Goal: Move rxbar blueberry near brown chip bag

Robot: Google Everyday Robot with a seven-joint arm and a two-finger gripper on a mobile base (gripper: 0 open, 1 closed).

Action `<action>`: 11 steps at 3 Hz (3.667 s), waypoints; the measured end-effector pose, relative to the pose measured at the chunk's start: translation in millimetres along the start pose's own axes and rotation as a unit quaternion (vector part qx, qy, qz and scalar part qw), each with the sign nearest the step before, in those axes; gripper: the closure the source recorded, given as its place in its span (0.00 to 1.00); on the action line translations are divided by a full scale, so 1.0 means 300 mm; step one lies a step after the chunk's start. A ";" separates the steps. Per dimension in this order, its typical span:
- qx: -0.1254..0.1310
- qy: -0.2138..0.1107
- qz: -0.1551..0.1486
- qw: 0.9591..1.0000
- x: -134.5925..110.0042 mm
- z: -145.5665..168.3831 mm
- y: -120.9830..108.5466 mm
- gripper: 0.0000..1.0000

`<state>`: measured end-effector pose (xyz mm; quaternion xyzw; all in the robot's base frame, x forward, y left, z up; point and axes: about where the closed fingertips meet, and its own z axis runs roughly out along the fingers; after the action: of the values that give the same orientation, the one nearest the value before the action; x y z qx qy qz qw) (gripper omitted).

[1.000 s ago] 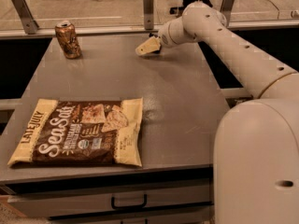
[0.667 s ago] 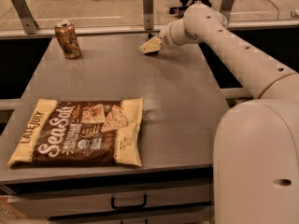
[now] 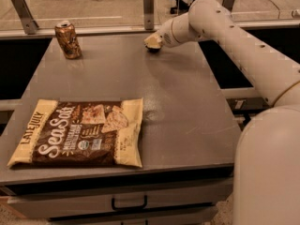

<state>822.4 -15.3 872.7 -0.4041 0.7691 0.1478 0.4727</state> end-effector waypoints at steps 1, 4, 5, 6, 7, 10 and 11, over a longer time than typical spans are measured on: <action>-0.040 -0.019 -0.051 0.998 -0.092 -0.090 0.137 1.00; -0.202 -0.006 -0.173 0.964 0.003 -0.401 0.510 0.82; -0.250 0.014 -0.189 0.949 0.073 -0.457 0.572 0.58; -0.286 0.021 -0.206 0.936 0.101 -0.474 0.607 0.36; -0.312 0.027 -0.219 0.924 0.116 -0.483 0.626 0.12; -0.174 0.048 -0.223 0.958 0.061 -0.575 0.365 0.00; -0.007 0.069 -0.257 0.964 -0.055 -0.779 0.127 0.00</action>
Offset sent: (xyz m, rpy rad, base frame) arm -0.1581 0.0408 0.0740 -0.1008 -0.1128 0.4221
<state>655.1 -125.5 999.8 -0.6004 0.6692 -0.0014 0.4379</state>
